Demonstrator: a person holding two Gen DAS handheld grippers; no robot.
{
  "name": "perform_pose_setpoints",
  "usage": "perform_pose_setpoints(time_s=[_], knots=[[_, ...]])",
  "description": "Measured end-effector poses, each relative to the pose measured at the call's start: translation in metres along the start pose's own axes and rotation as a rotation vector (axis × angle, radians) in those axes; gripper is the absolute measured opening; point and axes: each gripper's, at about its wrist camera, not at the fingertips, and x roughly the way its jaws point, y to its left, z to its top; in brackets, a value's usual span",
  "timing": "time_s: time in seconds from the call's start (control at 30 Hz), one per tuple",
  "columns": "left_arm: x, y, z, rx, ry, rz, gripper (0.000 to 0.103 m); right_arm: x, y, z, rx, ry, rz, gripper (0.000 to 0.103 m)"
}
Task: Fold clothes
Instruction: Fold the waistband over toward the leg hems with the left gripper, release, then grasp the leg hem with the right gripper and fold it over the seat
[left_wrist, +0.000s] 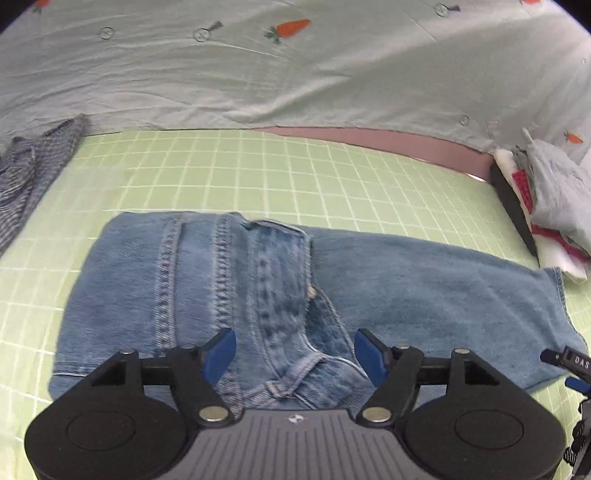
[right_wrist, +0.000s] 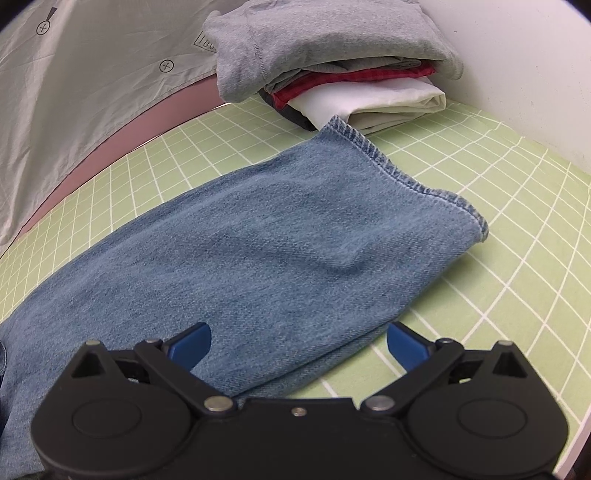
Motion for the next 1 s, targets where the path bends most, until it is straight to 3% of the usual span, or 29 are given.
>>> perform_pose_setpoints(time_s=[0.07, 0.13, 0.27, 0.33, 0.53, 0.73, 1.0], knots=[[-0.008, 0.014, 0.007, -0.032, -0.021, 0.034, 0.075, 0.001, -0.001, -0.002, 0.000, 0.004, -0.004, 0.103], [-0.001, 0.018, 0.006, -0.026, -0.003, 0.068, 0.080, 0.002, -0.001, -0.004, 0.004, 0.009, -0.007, 0.103], [0.012, 0.027, 0.005, -0.015, 0.034, 0.136, 0.080, 0.006, -0.004, -0.008, 0.029, 0.028, -0.012, 0.103], [0.019, 0.031, 0.004, -0.009, 0.052, 0.170, 0.092, 0.007, -0.003, -0.009, 0.027, 0.030, -0.016, 0.103], [0.039, 0.043, 0.002, 0.008, 0.108, 0.273, 0.103, 0.010, -0.004, -0.002, 0.007, 0.019, -0.052, 0.103], [0.053, 0.039, 0.006, 0.043, 0.148, 0.340, 0.103, 0.023, -0.029, 0.018, 0.092, -0.003, -0.094, 0.103], [0.060, 0.038, 0.009, 0.030, 0.169, 0.360, 0.103, 0.051, -0.059, 0.050, 0.186, -0.050, -0.155, 0.103]])
